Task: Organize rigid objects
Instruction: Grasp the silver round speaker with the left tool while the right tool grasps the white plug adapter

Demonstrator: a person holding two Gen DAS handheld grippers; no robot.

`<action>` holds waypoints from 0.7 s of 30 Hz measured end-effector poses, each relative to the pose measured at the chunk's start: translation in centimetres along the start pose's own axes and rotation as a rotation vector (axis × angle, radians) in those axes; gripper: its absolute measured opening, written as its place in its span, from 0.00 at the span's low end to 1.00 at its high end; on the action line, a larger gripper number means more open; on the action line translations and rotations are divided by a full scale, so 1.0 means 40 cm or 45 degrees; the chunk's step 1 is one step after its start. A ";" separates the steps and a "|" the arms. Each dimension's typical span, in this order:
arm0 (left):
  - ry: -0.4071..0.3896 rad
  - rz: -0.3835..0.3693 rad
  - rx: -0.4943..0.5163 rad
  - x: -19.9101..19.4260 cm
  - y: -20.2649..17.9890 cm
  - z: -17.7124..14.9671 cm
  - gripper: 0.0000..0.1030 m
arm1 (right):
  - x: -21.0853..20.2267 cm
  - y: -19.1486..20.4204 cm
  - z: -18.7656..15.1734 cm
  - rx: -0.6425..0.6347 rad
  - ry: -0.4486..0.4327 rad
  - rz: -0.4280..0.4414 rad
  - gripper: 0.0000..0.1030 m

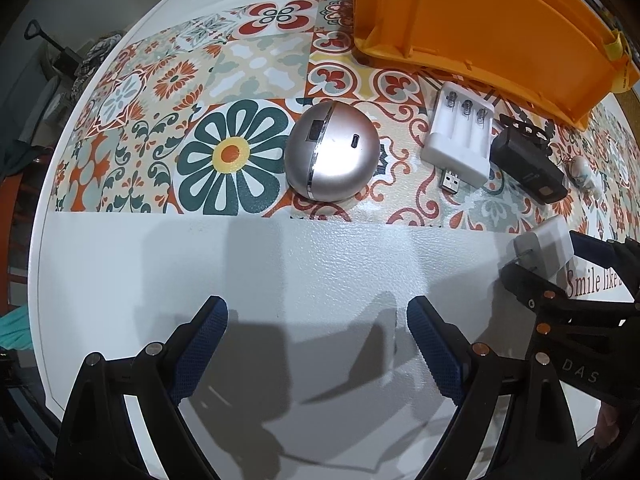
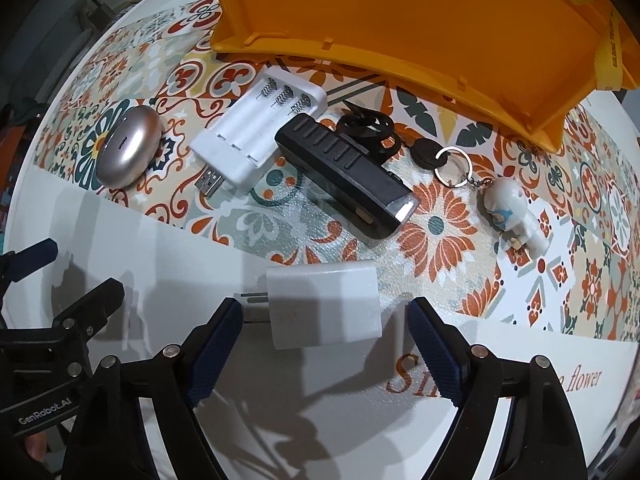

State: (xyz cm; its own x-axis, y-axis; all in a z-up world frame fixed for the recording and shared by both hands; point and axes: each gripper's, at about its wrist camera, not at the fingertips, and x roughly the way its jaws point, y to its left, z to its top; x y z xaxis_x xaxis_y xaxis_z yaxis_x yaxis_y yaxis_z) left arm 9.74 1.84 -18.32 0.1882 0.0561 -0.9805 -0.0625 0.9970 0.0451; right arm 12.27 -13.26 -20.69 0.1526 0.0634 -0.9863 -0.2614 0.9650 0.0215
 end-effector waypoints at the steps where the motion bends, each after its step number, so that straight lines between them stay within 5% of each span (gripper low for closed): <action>1: 0.000 -0.002 0.000 0.000 -0.001 0.000 0.89 | -0.001 0.000 0.001 0.000 -0.003 -0.005 0.78; 8: -0.016 -0.007 0.002 0.001 0.003 0.005 0.89 | -0.022 0.010 0.001 -0.013 -0.027 -0.011 0.60; 21: -0.113 -0.018 0.084 -0.020 0.021 0.053 0.89 | -0.065 0.013 -0.006 0.051 -0.032 0.065 0.60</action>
State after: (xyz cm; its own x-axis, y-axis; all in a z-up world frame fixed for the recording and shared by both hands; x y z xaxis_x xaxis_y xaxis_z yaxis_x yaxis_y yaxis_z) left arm 11.62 2.76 -17.10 0.2745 0.0432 -0.9606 0.0049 0.9989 0.0463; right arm 11.50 -12.99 -18.14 0.1639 0.1185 -0.9793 -0.2307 0.9698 0.0788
